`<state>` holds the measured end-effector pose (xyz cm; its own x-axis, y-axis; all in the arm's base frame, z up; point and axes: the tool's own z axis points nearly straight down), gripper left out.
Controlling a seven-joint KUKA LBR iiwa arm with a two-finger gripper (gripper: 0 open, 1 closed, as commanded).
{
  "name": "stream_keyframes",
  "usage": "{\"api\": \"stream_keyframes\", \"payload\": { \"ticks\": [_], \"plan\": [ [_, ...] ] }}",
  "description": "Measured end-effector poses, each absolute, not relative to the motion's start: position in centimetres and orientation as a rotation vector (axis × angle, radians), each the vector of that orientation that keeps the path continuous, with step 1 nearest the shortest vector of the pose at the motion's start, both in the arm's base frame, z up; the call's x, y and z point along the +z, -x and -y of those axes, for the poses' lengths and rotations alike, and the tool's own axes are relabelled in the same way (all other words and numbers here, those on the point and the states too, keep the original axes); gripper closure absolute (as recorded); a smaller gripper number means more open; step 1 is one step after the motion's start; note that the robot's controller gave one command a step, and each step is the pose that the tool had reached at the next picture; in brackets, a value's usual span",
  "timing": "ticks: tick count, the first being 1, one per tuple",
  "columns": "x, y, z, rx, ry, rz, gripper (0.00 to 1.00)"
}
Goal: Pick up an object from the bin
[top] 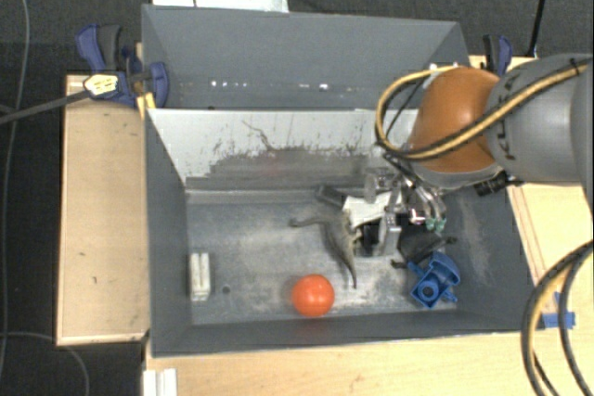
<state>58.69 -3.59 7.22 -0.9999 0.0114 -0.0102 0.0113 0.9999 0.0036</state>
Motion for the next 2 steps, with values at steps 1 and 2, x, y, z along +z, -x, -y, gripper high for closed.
{"api": "stream_keyframes", "payload": {
  "ticks": [1, 2],
  "plan": [
    [7.31, -58.54, 3.40, 0.005, 0.034, -3.127, 0.00],
    [7.69, -58.93, 3.57, 0.006, -0.012, -3.126, 1.00]
  ]
}}
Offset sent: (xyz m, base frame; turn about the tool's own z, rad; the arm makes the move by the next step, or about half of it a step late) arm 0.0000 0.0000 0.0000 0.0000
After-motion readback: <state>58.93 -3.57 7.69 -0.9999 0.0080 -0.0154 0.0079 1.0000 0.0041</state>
